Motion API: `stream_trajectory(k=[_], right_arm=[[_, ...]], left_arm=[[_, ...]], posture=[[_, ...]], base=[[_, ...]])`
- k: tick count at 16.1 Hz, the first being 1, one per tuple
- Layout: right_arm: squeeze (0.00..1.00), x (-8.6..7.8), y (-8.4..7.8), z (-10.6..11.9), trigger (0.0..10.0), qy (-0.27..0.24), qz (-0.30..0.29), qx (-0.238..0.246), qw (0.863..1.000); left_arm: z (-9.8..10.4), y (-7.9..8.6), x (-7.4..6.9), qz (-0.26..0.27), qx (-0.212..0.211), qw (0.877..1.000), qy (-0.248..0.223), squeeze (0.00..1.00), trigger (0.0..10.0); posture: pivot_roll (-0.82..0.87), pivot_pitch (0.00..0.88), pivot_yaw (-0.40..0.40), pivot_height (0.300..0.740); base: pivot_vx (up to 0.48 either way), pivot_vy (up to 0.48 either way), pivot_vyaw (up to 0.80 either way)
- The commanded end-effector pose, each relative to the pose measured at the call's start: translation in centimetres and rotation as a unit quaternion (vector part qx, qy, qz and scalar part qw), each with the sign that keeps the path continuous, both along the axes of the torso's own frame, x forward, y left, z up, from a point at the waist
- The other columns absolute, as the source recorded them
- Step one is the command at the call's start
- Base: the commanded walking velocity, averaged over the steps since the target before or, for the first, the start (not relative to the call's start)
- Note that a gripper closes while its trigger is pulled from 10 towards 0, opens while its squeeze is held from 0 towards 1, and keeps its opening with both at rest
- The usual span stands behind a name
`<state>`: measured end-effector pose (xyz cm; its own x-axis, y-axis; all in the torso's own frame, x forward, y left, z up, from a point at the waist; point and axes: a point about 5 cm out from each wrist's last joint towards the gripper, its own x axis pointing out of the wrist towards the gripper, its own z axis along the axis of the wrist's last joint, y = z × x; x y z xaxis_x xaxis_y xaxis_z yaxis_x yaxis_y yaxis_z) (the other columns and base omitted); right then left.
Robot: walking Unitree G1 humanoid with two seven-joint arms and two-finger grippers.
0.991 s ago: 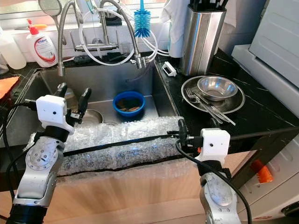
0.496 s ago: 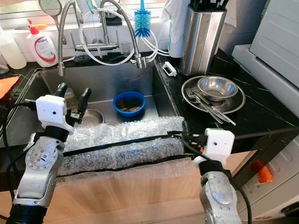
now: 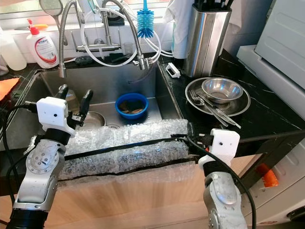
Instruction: Kitchen organization
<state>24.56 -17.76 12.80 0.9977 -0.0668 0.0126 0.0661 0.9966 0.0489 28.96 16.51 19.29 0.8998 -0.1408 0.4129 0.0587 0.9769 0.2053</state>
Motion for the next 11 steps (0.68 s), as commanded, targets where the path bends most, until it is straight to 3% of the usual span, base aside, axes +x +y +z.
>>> stream_trajectory(k=[1, 11], right_arm=[[0.00, 0.21, -0.01, -0.07, 10.0, 0.004, -0.002, 0.004, 1.000], [0.00, 0.68, -0.62, -0.12, 10.0, 0.010, -0.036, 0.025, 0.999]], left_arm=[[0.13, 0.04, 0.21, -0.002, 0.005, 1.000, -0.001, 0.00, 10.0], [0.10, -0.04, 0.32, -0.005, 0.005, 1.000, 0.001, 0.00, 10.0]], posture=[[-0.07, 0.000, 0.019, 0.740], [-0.07, 0.000, 0.018, 0.740]], base=[[0.000, 0.000, 0.00], [0.000, 0.000, 0.00]])
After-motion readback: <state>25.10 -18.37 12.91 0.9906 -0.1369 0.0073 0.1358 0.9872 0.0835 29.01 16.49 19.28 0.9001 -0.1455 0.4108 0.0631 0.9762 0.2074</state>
